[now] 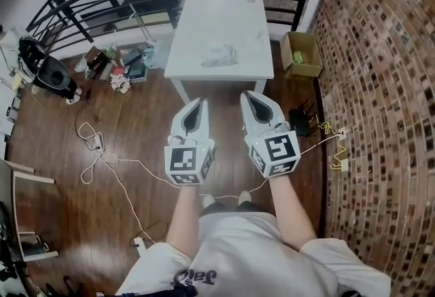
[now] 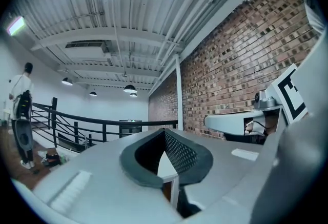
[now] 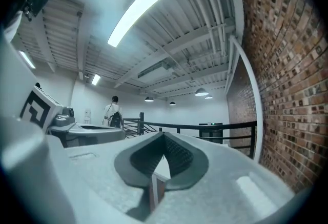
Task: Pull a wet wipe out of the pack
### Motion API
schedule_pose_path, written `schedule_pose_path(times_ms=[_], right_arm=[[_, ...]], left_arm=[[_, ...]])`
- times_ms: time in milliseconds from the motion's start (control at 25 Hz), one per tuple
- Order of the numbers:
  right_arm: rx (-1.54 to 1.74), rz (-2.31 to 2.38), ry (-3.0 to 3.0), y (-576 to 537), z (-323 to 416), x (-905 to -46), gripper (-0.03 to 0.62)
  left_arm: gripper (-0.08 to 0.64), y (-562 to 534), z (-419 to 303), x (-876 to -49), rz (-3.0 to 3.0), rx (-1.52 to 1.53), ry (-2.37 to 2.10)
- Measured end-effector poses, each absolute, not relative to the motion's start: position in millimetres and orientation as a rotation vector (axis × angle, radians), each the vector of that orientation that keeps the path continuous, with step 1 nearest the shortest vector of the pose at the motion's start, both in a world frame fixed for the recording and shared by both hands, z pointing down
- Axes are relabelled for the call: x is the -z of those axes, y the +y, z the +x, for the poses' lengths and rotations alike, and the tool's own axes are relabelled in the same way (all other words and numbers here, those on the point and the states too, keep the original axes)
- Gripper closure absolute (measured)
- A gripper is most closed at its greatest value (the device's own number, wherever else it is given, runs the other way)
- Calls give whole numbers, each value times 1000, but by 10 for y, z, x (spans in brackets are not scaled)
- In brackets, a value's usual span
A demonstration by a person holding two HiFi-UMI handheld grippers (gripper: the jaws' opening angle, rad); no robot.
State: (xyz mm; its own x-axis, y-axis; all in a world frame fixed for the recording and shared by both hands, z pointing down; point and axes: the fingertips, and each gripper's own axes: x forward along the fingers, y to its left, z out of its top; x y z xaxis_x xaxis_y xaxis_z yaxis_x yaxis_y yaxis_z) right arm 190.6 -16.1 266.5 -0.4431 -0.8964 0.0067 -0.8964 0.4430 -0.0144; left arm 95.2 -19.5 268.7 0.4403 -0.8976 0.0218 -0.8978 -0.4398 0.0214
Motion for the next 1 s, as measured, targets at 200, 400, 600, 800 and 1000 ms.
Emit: schedule_pose_path(times_ms=[200, 400, 600, 800, 1000], right_arm=[[18, -1665, 2655, -55, 1604, -2562, 601], [-24, -1665, 2667, -19, 1278, -2458, 601], [-61, -1682, 2660, -16, 1121, -2368, 601], [-76, -1710, 2647, -62, 1117, -2360, 601], [-86, -1723, 2635, -126, 1131, -2342, 601]], left_arm=[[545, -85, 723, -2572, 2702, 24, -1644], [545, -61, 442, -2454, 2709, 59, -1630], [545, -78, 291, -2371, 2731, 107, -1614], [545, -154, 316, -2356, 2752, 125, -1586], [545, -218, 332, -2345, 2762, 143, -1574]])
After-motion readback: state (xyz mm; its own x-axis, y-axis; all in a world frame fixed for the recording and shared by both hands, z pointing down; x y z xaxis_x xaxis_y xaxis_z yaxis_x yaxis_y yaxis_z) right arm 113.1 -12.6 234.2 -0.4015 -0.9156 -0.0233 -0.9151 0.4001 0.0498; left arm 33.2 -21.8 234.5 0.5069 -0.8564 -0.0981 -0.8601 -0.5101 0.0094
